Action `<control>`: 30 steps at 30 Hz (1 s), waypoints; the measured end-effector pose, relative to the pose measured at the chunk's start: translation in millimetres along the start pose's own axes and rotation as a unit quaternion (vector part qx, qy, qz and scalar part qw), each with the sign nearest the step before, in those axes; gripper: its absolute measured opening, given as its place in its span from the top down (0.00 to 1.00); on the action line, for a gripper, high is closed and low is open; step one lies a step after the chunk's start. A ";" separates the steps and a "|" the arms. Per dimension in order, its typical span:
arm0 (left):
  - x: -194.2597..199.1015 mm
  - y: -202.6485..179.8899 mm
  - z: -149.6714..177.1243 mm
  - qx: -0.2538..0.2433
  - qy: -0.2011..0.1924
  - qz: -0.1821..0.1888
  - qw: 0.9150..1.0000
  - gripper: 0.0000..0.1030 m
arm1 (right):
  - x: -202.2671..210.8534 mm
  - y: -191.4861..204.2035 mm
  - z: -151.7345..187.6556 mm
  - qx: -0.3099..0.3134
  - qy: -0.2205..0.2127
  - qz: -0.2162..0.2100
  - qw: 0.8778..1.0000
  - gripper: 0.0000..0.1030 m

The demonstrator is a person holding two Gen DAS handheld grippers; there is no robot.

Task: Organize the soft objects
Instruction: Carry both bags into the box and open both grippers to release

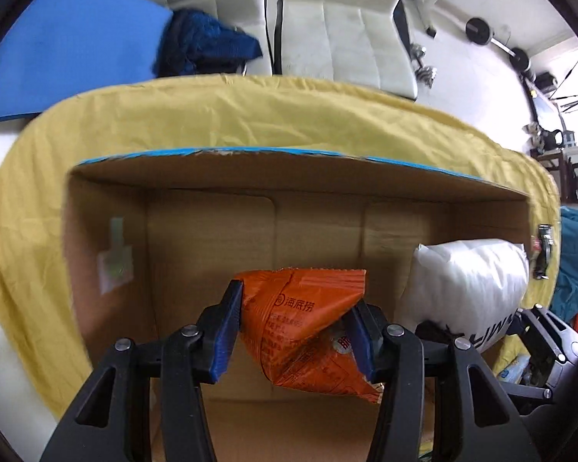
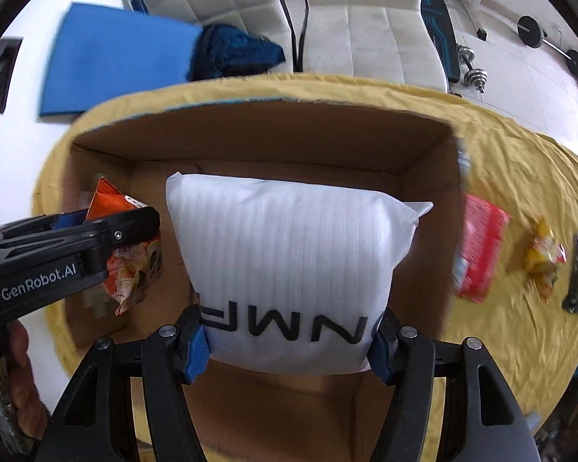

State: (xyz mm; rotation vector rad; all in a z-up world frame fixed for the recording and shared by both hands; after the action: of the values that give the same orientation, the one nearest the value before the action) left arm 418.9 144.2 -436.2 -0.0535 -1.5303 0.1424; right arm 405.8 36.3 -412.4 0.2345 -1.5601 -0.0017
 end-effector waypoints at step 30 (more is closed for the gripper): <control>25.4 10.4 3.0 0.025 -0.039 0.009 0.999 0.48 | -18.8 1.4 0.8 -0.005 0.003 0.014 1.000 0.17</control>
State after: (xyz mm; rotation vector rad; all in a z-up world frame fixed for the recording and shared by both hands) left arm 416.2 157.5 -412.1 -0.0223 -1.6040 0.1994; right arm 404.5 40.3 -430.8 0.2051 -1.5567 0.0137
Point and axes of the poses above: each gripper's, at about its wrist camera, not at the fingertips, and x roughly against the way its jaws point, y to its left, z to its underside, the point moved 8 cm from there along -x, roughly the way its jaws point
